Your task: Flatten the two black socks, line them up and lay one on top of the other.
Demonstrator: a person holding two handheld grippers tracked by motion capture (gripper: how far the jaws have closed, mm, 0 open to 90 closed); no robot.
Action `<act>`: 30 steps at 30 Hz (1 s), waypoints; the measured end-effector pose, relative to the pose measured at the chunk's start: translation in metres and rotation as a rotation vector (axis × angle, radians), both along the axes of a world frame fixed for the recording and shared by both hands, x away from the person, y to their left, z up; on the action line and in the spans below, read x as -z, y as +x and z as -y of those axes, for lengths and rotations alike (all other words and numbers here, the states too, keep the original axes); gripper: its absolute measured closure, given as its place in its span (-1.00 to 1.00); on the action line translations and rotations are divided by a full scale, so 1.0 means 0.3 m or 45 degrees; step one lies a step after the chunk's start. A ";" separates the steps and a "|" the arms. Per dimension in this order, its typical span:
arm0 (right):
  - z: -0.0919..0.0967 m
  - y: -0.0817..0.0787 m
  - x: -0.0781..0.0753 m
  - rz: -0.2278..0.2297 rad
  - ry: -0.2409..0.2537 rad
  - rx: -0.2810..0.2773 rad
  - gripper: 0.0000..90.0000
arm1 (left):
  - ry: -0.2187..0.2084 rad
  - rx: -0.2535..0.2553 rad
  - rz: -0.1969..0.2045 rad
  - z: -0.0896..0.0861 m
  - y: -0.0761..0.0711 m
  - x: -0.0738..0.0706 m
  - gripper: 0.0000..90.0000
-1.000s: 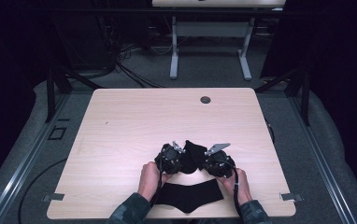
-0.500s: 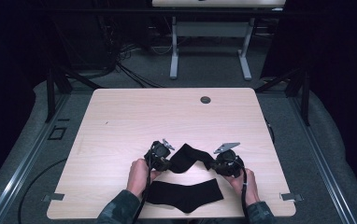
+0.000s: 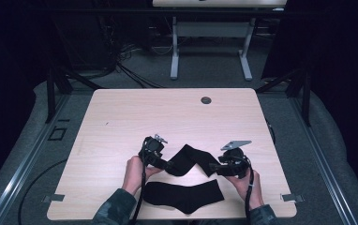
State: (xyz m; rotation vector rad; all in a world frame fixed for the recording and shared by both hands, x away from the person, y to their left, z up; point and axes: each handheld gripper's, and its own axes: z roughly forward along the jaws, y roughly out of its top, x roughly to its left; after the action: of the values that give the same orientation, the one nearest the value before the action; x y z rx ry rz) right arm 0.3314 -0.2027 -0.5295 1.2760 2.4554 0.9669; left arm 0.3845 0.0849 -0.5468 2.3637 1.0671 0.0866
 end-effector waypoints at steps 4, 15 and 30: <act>-0.078 0.012 0.039 -0.051 -0.078 -0.023 0.09 | 0.013 -0.006 -0.026 0.021 0.013 0.021 -0.17; -0.089 0.033 0.108 -0.080 -0.123 0.021 0.63 | 0.164 0.005 0.046 0.067 0.001 0.027 0.41; -0.007 0.031 0.069 -0.044 -0.041 -0.018 0.90 | 0.131 0.018 0.185 0.026 0.010 -0.003 0.91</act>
State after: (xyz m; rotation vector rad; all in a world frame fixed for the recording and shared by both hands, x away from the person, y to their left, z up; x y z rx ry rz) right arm 0.3406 -0.2007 -0.5501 1.2777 2.4989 0.9120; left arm 0.3873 0.0771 -0.5459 2.4145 0.9977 0.3100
